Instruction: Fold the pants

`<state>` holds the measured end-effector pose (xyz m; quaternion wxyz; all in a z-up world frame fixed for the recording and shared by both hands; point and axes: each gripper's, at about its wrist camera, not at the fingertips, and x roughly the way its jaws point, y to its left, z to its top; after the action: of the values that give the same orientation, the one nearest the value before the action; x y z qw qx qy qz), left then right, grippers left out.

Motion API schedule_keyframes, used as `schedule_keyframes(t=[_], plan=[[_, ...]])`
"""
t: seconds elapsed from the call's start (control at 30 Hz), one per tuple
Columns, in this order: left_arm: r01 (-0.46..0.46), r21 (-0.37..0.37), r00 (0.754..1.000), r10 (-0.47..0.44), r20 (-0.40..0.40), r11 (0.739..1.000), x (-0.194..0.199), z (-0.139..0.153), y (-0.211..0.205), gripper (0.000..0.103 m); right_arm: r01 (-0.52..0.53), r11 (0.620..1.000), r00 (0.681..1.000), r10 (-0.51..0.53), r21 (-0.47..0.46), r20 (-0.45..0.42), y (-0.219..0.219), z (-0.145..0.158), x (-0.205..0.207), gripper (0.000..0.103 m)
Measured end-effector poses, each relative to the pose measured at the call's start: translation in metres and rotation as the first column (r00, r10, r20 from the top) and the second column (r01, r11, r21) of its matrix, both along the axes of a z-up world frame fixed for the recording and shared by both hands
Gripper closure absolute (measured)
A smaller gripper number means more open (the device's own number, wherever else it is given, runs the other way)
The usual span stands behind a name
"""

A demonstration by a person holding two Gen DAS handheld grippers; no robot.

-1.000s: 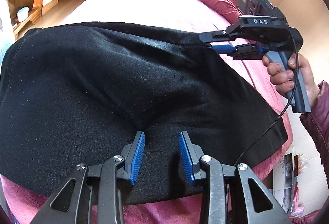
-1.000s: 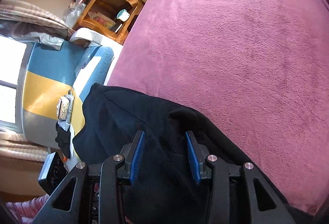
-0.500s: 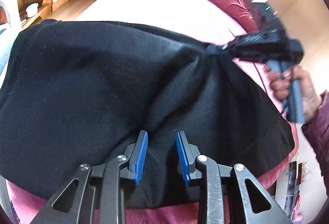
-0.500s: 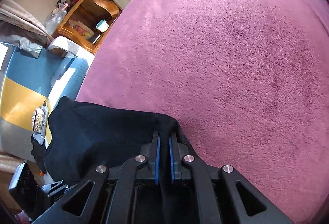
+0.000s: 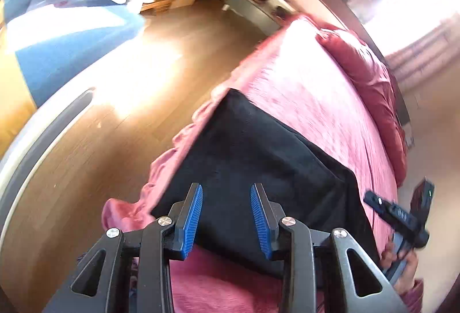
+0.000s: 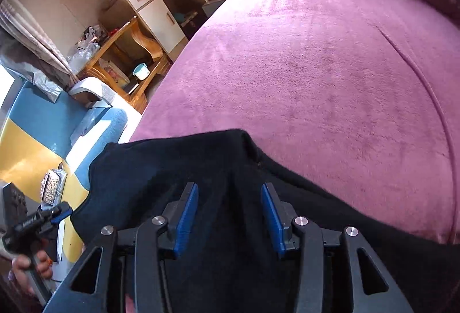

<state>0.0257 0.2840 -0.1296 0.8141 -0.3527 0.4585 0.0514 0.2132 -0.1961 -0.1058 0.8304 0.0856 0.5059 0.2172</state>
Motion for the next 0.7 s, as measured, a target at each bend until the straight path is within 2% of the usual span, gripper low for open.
schedule_keyframes(t=[0.1, 0.17, 0.2, 0.4, 0.5, 0.53, 0.6, 0.63, 0.67, 0.7], plan=[[-0.107, -0.080, 0.992, 0.102, -0.072, 0.991, -0.018, -0.018, 0.037, 0.068, -0.006, 1.000, 1.000, 0.007, -0.027, 0.013, -0.001, -0.003, -0.037, 0.057], [-0.148, -0.171, 0.987, 0.133, -0.096, 0.974, -0.030, -0.031, 0.052, 0.068, -0.011, 0.999, 1.000, 0.011, -0.038, 0.011, -0.001, -0.011, -0.060, 0.057], [-0.155, -0.204, 0.985, 0.136, -0.106, 0.967, -0.034, -0.035, 0.052, 0.068, -0.010, 0.999, 1.000, 0.010, -0.044, 0.004, -0.001, -0.015, -0.069, 0.057], [-0.158, -0.279, 0.981, 0.117, -0.156, 0.947, -0.029, -0.052, 0.029, 0.067, 0.014, 0.998, 0.999, -0.016, -0.061, -0.031, -0.008, -0.038, -0.108, 0.057], [-0.176, -0.328, 0.982, 0.141, -0.129, 0.928, -0.030, -0.053, 0.019, 0.057, 0.029, 0.997, 0.999, -0.032, -0.071, -0.043, -0.011, -0.044, -0.118, 0.057], [-0.178, -0.322, 0.981, 0.145, -0.126, 0.930, -0.028, -0.053, 0.014, 0.055, 0.034, 0.997, 0.998, -0.037, -0.074, -0.042, -0.012, -0.045, -0.119, 0.057], [-0.152, -0.272, 0.984, 0.118, -0.136, 0.950, -0.025, -0.048, 0.008, 0.057, 0.041, 0.996, 0.998, -0.044, -0.079, -0.046, -0.014, -0.047, -0.124, 0.057], [-0.144, -0.215, 0.983, 0.115, -0.143, 0.966, -0.025, -0.044, 0.004, 0.061, 0.047, 0.996, 0.997, -0.050, -0.076, -0.050, -0.014, -0.048, -0.124, 0.057], [-0.131, -0.188, 0.985, 0.107, -0.135, 0.973, -0.025, -0.041, 0.001, 0.071, 0.047, 0.996, 0.997, -0.051, -0.072, -0.054, -0.014, -0.049, -0.125, 0.057], [-0.119, -0.194, 0.987, 0.095, -0.128, 0.974, -0.025, -0.039, -0.002, 0.074, 0.044, 0.996, 0.997, -0.048, -0.074, -0.055, -0.014, -0.050, -0.125, 0.056]])
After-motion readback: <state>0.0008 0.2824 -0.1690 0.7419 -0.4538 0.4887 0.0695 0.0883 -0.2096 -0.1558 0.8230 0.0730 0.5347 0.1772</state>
